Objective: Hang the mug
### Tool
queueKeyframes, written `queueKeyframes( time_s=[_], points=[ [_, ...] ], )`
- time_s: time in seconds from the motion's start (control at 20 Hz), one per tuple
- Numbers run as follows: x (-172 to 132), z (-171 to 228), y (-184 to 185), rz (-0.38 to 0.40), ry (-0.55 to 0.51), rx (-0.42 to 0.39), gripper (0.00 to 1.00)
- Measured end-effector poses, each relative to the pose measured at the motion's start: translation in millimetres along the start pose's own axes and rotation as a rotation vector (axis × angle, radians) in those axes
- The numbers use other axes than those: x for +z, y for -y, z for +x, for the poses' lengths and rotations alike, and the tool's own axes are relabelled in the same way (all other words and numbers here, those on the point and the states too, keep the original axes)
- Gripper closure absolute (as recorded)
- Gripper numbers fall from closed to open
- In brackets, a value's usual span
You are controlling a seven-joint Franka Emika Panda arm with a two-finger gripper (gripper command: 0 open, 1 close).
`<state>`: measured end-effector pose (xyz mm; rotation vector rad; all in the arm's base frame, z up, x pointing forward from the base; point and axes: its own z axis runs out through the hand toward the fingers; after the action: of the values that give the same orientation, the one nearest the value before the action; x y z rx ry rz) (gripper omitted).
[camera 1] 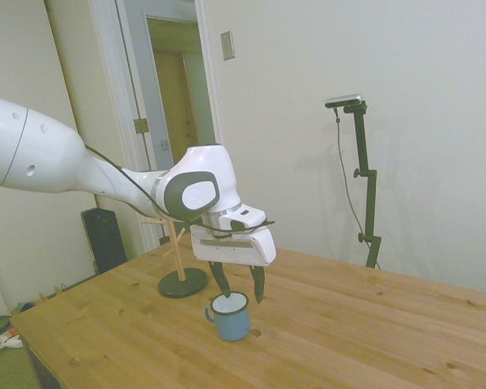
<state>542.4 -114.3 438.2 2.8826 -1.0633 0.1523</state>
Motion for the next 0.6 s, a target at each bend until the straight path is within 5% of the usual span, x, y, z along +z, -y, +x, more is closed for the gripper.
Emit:
queueKeyframes(
  time_s=[0.6],
  points=[
    [31.6,2.4,4.8,-0.010,0.009,-0.001,0.00]
  ],
)
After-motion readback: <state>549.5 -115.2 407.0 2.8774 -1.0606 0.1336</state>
